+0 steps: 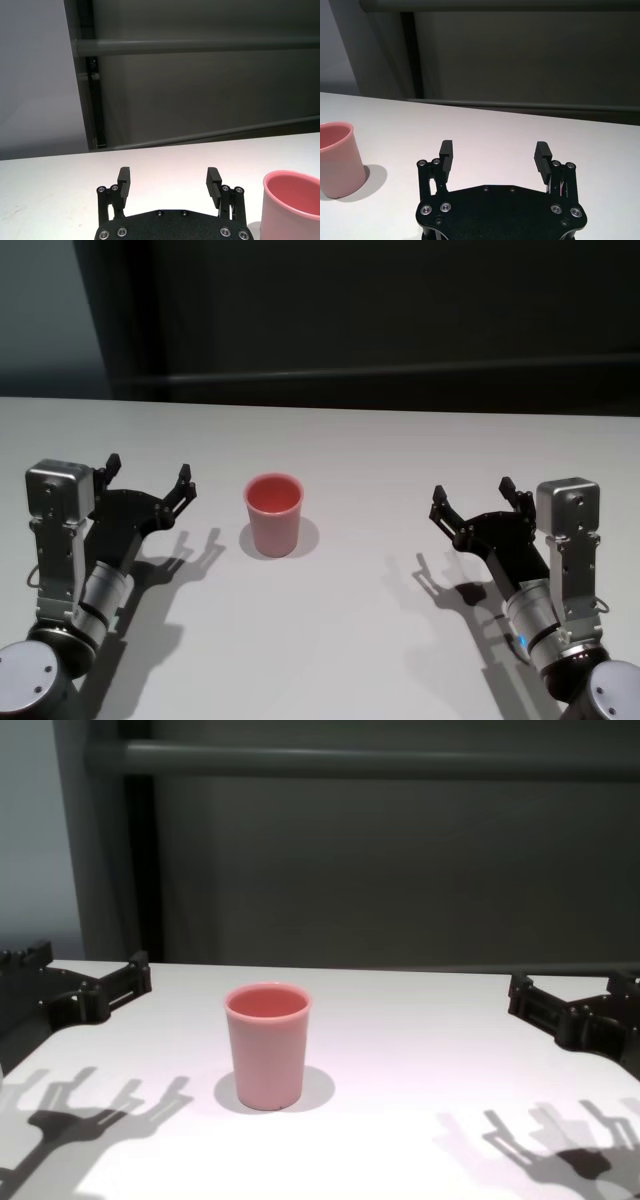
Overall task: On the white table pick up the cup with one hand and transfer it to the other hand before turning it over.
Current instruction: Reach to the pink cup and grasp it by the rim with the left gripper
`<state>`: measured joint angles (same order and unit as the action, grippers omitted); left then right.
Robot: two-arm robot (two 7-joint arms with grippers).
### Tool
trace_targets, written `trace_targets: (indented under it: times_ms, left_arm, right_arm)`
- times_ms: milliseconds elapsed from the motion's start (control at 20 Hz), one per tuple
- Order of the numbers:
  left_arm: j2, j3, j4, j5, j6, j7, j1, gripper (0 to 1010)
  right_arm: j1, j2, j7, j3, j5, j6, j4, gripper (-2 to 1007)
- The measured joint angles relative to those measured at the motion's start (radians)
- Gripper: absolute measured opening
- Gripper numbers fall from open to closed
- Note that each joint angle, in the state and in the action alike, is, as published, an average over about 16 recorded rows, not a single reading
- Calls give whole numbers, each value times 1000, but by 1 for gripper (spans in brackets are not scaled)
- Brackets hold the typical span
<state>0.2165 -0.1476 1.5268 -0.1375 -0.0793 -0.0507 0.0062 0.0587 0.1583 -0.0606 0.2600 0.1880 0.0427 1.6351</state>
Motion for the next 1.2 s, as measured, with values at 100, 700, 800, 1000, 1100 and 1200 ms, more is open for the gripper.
trace_targets:
  times_ms: [100,700,800,1000,1100,1200]
  left_arm:
    - [0,0,0,0,0,0,0,1003]
    - [0,0,0,0,0,0,0,1003]
    - [0,0,0,0,0,0,0,1003]
    - [0,0,0,0,0,0,0,1003]
    - [0,0,0,0,0,0,0,1003]
    - [0,0,0,0,0,0,0,1003]
  right_arm:
    - [0,0,0,0,0,0,0,1002]
    - [0,0,0,0,0,0,0,1002]
    - [0,0,0,0,0,0,0,1002]
    - [0,0,0,0,0,0,0,1002]
    - [0,0,0,0,0,0,0,1002]
    - [0,0,0,0,0,0,0,1002]
